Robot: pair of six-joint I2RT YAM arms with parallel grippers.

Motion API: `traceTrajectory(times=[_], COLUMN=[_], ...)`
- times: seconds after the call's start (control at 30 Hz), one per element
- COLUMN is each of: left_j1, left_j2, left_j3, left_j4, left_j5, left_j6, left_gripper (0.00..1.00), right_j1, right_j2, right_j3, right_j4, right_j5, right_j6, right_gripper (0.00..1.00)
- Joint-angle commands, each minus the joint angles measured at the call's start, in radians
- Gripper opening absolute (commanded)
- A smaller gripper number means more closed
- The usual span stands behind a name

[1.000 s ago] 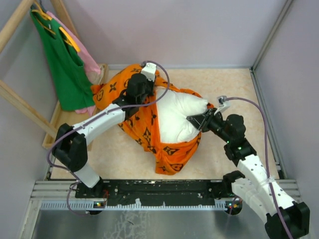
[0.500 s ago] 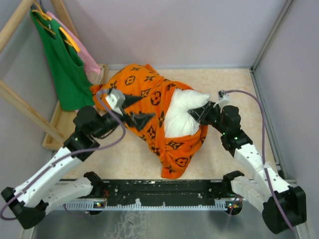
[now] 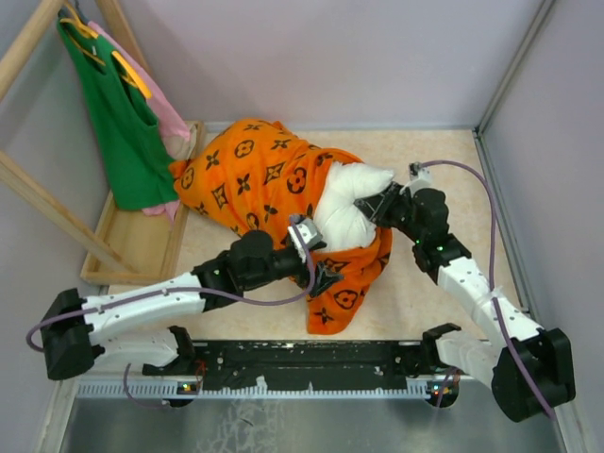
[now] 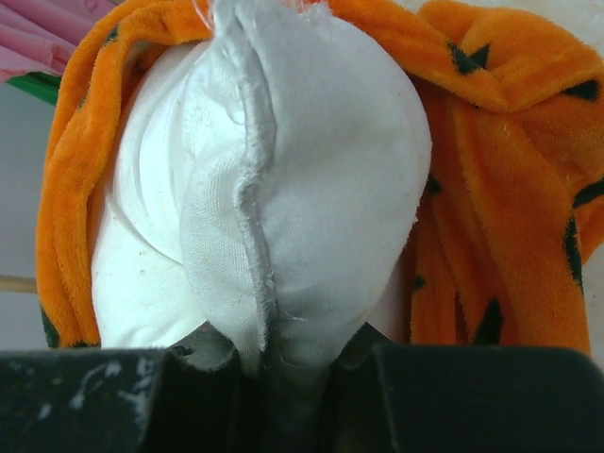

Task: Remove the pillowcase from the pillow
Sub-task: Remove the pillow from the pillowcase.

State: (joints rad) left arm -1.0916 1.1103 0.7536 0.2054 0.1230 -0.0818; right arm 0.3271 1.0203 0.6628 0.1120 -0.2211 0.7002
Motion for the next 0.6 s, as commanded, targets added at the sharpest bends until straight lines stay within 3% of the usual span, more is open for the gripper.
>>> traceTrajectory(times=[0.0,0.17,0.27,0.57], left_j1=[-0.045,-0.112,-0.201,-0.462], left_j2=[0.118,0.251,0.323,0.509], left_j3=[0.055,0.009,-0.026,-0.022], left_j4=[0.062,0.054,0.041,-0.036], left_j5=[-0.171,-0.191,-0.287,-0.434], left_j6=[0.034,-0.046,-0.100,-0.288], left_gripper=[0.95,0.93,0.92,0.91], right_j1=[0.019,0.018,0.008,-0.022], right_j2=[0.005,0.026,0.055,0.215], right_j3=[0.080,0.115,0.132,0.238], right_j4=[0.109,0.085,0.098,0.145], right_j5=[0.010,0.039,0.050,0.142], right_j6=[-0.003,-0.021,0.002,0.207], right_gripper=[0.00,0.00,0.00,0.00])
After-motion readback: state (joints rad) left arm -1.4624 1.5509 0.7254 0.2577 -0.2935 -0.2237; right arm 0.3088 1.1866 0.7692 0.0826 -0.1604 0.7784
